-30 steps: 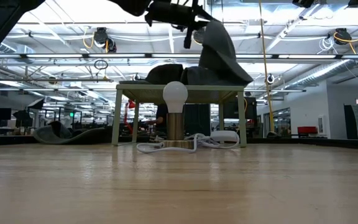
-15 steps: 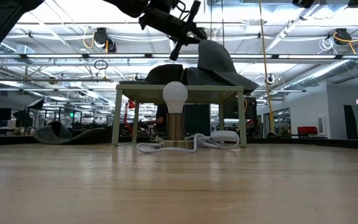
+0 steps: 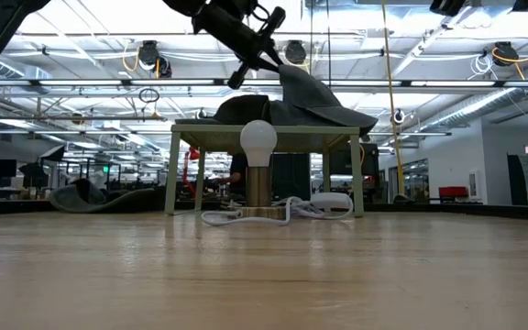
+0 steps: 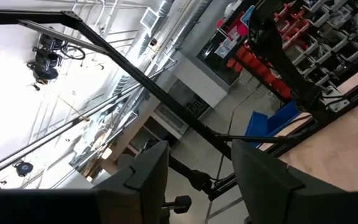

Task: Pick & Place hat
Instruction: Stack the gray cap on the other gray cap on the shelf

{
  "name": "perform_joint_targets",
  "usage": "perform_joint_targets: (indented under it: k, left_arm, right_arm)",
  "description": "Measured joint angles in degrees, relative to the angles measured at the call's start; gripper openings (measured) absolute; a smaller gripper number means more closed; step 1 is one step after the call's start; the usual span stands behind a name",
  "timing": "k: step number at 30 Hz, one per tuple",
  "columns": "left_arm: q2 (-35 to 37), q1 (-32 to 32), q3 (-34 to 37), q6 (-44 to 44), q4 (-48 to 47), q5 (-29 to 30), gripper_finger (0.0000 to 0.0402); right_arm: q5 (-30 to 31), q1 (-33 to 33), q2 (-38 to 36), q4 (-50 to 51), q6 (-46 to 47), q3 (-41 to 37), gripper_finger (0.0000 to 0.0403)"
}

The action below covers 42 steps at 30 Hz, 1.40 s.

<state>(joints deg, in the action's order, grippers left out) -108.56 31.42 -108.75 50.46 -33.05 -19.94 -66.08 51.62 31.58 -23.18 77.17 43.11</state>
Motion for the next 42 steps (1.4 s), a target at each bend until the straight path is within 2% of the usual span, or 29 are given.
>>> perform_joint_targets:
  k: [5, 10, 18, 26, 33, 42]
  left_arm:
    - [0.1, 0.2, -0.1, -1.4, -6.0, 1.2, 0.0000]
    - [0.1, 0.1, -0.1, -3.6, -11.6, 4.9, 0.0001]
    - [0.1, 0.1, 0.0, -4.3, -13.9, 7.6, 0.0006]
    - [0.1, 0.4, -0.1, -4.3, -13.5, 7.3, 0.0050]
    - [0.0, 0.8, 0.0, -3.6, -13.5, 6.4, 0.0091]
    - [0.0, 0.9, 0.0, -2.5, -13.4, 4.9, 0.0156]
  right_arm:
    - [0.0, 0.0, 0.0, -0.1, 0.0, -0.6, 0.0169]
    - [0.0, 0.0, 0.1, 0.0, 0.2, -2.9, 0.0169]
    - [0.0, 0.0, 0.1, -0.1, 0.5, -8.1, 0.0169]
    - [-0.4, 0.0, 0.1, -1.9, 0.1, -10.3, 0.0169]
    - [-3.0, 0.0, 0.1, -1.9, 0.1, -10.3, 0.0169]
    - [-3.0, 0.0, 0.1, -1.9, 0.1, -10.3, 0.0169]
